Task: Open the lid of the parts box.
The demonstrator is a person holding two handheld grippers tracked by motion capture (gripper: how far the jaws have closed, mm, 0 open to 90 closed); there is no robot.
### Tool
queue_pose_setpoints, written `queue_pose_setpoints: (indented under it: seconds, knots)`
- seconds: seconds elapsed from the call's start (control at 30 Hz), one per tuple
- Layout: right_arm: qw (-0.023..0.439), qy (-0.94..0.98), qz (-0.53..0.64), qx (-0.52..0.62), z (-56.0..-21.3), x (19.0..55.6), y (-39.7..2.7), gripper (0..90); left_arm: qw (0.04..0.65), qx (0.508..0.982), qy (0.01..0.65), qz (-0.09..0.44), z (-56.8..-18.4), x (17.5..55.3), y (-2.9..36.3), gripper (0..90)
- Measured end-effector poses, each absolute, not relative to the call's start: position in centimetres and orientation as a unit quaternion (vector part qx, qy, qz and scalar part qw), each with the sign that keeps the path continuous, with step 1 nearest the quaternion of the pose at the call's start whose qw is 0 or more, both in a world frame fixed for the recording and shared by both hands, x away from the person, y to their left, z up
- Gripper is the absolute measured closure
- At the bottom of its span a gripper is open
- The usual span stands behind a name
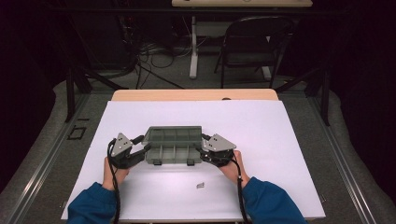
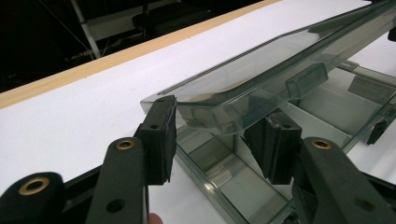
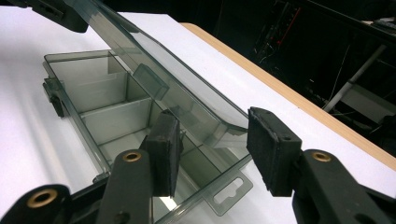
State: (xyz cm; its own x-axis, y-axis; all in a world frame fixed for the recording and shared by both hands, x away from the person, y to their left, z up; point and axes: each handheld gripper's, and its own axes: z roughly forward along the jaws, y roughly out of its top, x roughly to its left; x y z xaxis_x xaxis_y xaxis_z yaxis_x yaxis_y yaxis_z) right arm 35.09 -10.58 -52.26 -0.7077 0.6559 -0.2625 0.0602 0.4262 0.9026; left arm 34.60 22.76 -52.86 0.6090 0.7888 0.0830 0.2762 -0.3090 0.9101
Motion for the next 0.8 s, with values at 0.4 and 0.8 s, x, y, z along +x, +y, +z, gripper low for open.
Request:
queue_pose_setpoints:
  seconds: [0.4, 0.8]
  knots:
    - [0.306, 0.78, 0.492, 0.236, -51.9, 35.7, -10.8, 59.5, 0.473, 0.76, 0.349, 0.278, -52.5, 35.3, 22.9, 60.5]
    - [0.303, 0.773, 0.5, 0.245, -51.7, 36.6, -11.1, 65.6, 0.474, 0.759, 0.347, 0.281, -52.3, 36.2, 23.0, 65.2]
